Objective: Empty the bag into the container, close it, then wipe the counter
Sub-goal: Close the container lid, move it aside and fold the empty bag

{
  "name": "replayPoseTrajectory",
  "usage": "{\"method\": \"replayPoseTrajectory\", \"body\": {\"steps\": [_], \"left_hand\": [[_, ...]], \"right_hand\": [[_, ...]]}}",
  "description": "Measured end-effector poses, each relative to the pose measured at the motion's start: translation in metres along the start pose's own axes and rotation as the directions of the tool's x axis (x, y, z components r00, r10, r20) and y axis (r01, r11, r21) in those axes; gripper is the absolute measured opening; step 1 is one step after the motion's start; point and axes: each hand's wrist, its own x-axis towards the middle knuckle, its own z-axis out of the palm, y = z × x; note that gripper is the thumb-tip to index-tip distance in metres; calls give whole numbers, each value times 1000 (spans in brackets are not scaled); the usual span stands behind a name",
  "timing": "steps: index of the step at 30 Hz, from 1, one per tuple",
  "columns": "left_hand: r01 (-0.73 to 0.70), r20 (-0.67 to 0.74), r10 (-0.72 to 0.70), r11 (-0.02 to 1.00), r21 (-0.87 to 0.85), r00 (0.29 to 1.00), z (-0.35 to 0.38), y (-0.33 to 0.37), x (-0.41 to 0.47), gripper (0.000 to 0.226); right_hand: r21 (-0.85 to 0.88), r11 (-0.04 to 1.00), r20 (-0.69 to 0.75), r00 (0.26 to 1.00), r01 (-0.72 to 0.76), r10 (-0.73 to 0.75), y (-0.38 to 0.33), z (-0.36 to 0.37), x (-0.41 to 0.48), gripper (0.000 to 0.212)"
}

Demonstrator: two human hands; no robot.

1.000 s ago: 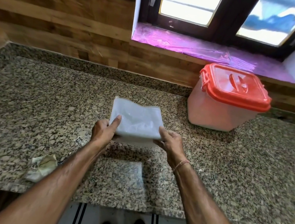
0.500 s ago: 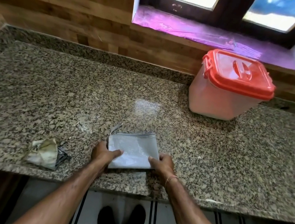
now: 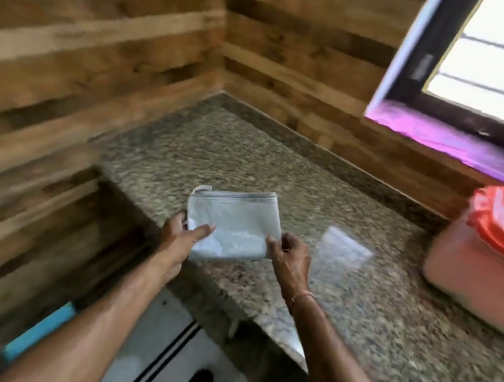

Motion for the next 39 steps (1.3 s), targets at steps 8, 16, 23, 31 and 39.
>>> {"method": "replayPoseTrajectory", "body": {"steps": [8, 16, 23, 31, 39], "left_hand": [[32, -499, -133, 978, -205, 856, -194, -68, -96, 43], [65, -666, -252, 954, -293, 702, -349, -148, -152, 34], [123, -663, -383, 906, -404, 643, -448, -237, -122, 29], [224, -724, -460, 886, -405, 514, -525, -373, -34, 37], [179, -715, -501, 859, -480, 487, -562, -522, 59, 35]], "right_hand": [[-117, 973, 501, 858, 200, -116, -26, 141, -106, 20], [-216, 921, 735, 674, 325, -66, -44, 284, -206, 11], [-315, 884, 786, 617, 346, 38, 7, 413, -257, 8], [-373, 917, 678, 716, 139, 167, 135, 553, -250, 25], [-660, 749, 643, 474, -56, 602, 322, 702, -243, 98]]}}
